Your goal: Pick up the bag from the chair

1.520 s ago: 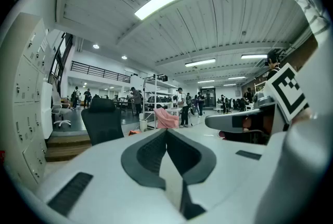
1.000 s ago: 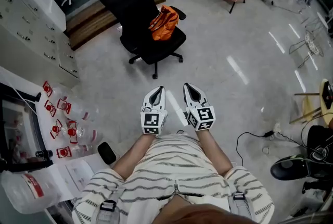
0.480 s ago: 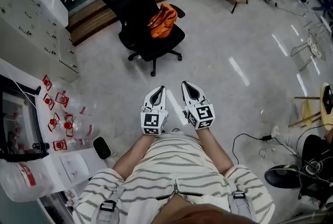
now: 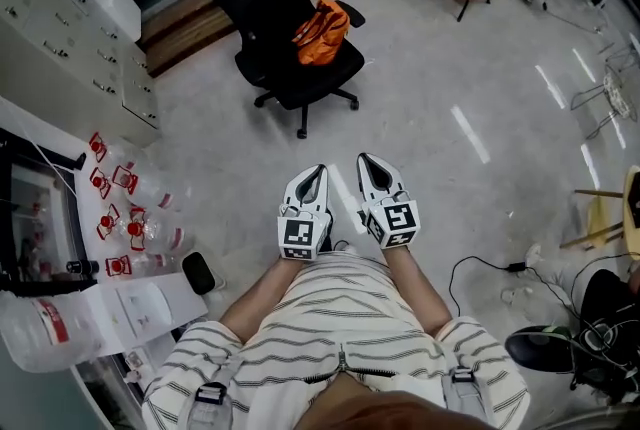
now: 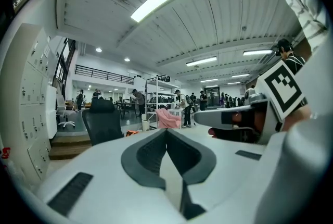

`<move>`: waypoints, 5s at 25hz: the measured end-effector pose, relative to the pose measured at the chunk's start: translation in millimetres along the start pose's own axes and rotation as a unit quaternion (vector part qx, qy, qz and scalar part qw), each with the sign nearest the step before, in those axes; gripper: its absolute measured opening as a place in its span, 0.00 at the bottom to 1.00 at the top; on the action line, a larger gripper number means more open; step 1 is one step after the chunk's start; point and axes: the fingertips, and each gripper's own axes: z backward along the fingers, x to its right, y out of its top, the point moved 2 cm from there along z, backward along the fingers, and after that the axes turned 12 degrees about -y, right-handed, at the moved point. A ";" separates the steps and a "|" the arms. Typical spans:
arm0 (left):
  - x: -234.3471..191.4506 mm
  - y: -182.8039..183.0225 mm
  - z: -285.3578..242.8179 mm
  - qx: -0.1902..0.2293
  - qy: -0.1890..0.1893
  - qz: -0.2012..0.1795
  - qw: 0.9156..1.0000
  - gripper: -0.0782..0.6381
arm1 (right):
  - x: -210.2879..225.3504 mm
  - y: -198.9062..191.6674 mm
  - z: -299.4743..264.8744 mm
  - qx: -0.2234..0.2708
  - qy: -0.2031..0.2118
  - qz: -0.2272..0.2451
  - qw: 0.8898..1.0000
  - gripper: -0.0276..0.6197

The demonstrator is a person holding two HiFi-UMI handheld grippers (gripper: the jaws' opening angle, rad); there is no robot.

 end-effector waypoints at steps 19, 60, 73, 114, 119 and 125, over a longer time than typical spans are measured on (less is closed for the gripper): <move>-78.8 -1.2 -101.9 0.001 -0.010 0.013 1.000 0.14 | 38.6 0.1 -119.7 -0.014 -0.004 0.021 1.000 0.07; -295.6 5.5 -282.8 -0.022 0.026 0.089 0.995 0.14 | 95.2 15.7 -381.8 -0.069 -0.029 0.033 0.997 0.07; -321.0 9.4 -374.1 -0.035 0.069 0.085 0.993 0.14 | 161.7 23.1 -462.3 -0.078 0.015 0.039 0.996 0.07; -383.1 -37.8 -467.9 -0.071 0.088 0.134 0.984 0.14 | 211.7 -34.8 -604.2 -0.162 0.009 0.004 0.987 0.07; -386.7 -47.3 -468.6 -0.078 0.083 0.143 0.983 0.14 | 209.2 -52.6 -615.3 -0.190 0.013 -0.008 0.982 0.18; -389.3 -59.2 -478.9 -0.087 0.080 0.150 0.982 0.14 | 220.2 -68.0 -629.8 -0.210 -0.003 -0.021 0.977 0.23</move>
